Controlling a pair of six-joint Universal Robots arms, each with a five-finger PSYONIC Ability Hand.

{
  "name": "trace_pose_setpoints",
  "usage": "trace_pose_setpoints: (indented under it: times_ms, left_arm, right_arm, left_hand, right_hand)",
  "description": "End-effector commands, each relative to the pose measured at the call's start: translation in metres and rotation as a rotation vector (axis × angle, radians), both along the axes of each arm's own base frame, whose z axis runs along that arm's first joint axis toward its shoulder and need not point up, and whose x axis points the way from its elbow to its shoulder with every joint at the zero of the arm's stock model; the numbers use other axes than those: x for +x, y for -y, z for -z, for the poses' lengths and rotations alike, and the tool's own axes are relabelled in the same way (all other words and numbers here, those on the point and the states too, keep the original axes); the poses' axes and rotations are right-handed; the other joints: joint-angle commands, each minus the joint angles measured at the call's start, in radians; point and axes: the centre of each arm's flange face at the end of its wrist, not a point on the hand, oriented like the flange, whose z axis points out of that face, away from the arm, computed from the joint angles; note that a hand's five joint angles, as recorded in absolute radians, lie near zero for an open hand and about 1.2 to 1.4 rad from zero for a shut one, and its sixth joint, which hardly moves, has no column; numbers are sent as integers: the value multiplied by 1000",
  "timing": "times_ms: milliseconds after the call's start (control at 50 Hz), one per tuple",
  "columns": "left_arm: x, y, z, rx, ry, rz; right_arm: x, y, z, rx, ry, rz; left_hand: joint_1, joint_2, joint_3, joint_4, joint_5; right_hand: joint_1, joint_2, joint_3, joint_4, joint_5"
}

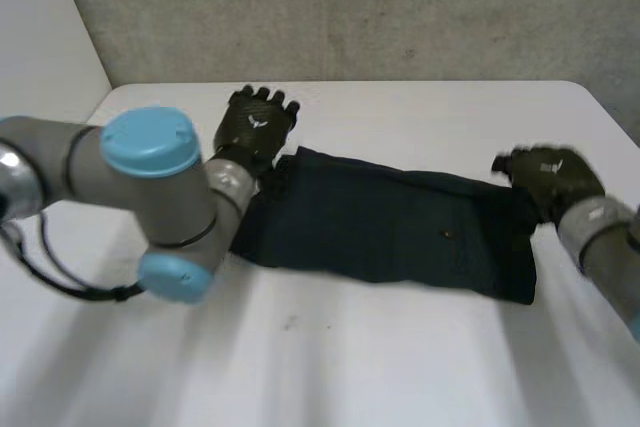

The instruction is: Fold the shorts.

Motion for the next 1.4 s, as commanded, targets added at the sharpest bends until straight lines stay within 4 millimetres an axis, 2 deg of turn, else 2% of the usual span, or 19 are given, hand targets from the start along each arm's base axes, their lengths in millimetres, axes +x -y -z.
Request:
trace_pose_setpoints:
  times_ms: [20, 160, 260, 460, 600, 700, 720, 760, 880, 1000, 1080, 1120, 1180, 1220, 1260, 1280, 1320, 1340, 1400]
  left_arm:
    - [29, -31, 7, 135, -64, -25]
    - [43, -36, 18, 200, -74, -58]
    - [47, -35, 22, 212, -69, -68]
    - [54, -38, 7, 186, -87, -77]
    - [64, -47, -12, 153, -108, -86]
    - [67, -53, -24, 128, -124, -86]
    - [68, -53, -26, 126, -127, -86]
    - [68, -54, -29, 120, -136, -87]
    - [69, -54, -38, 110, -177, -91]
    - [67, -51, -43, 118, -234, -92]
    - [66, -47, -50, 104, -254, -93]
    - [65, -45, -52, 96, -258, -92]
    - [64, -42, -58, 80, -269, -91]
    - [62, -42, -60, 73, -273, -86]
    - [61, -43, -61, 71, -275, -80]
    - [60, -45, -60, 75, -274, -76]
    - [59, -45, -59, 79, -272, -75]
    - [59, -46, -58, 82, -270, -74]
    - [57, -50, -55, 96, -271, -65]
  right_arm:
    - [-8, -31, 36, 100, 9, -26]
    - [-12, -21, 64, 89, -7, 5]
    - [-24, -6, 76, 56, -66, 76]
    - [-48, 10, 68, 1, -266, 101]
    - [-41, 24, 20, -166, -464, 37]
    - [18, 8, -8, -339, -535, -151]
    - [45, -5, -14, -394, -534, -233]
    - [67, -18, -18, -442, -531, -305]
    - [144, -86, 16, -510, -554, -675]
    - [168, -129, 55, -493, -529, -948]
    - [170, -130, 53, -494, -494, -979]
    - [171, -130, 41, -501, -446, -963]
    - [170, -124, 23, -502, -373, -906]
    - [161, -100, 4, -489, -278, -770]
    - [146, -73, -11, -463, -195, -619]
    - [123, -48, -25, -424, -100, -453]
    - [98, -27, -37, -385, 4, -299]
    - [73, -10, -44, -347, 93, -166]
    - [36, 7, -41, -280, 180, -30]
  left_hand:
    - [-15, -27, -38, -30, -46]
    - [-15, -27, -38, -30, -46]
    - [-15, -27, -38, -30, -46]
    - [-15, -27, -38, -30, -46]
    - [-15, -27, -38, -30, -46]
    - [-15, -27, -38, -30, -46]
    - [-15, -27, -38, -30, -46]
    - [-15, -27, -38, -30, -46]
    - [-15, -27, -38, -30, -46]
    - [-15, -27, -38, -30, -46]
    - [-15, -27, -38, -30, -46]
    - [-15, -27, -38, -30, -46]
    - [-15, -27, -38, -30, -46]
    - [-15, -27, -38, -30, -46]
    - [-15, -27, -38, -30, -46]
    - [-15, -27, -38, -30, -46]
    - [-15, -27, -38, -30, -46]
    - [-15, -27, -38, -30, -46]
    - [-15, -27, -38, -30, -46]
  right_hand:
    - [140, 92, 87, 90, 94]
    - [381, 332, 327, 330, 334]
    - [1116, 1067, 1062, 1065, 1070]
    - [1117, 1068, 1064, 1066, 1071]
    - [1117, 1068, 1064, 1066, 1071]
    - [1117, 1068, 1064, 1066, 1071]
    - [1117, 1068, 1064, 1066, 1071]
    - [1117, 1068, 1064, 1066, 1071]
    - [1117, 1068, 1064, 1066, 1071]
    - [1117, 1068, 1064, 1066, 1071]
    - [1117, 1068, 1064, 1066, 1071]
    - [675, 626, 622, 624, 629]
    - [297, 248, 244, 246, 251]
    - [62, 13, 8, 11, 16]
    - [3, -46, -51, -48, -44]
    - [-21, -69, -74, -72, -67]
    - [-24, -73, -77, -75, -70]
    - [-18, -67, -72, -69, -64]
    - [-3, -52, -57, -54, -50]
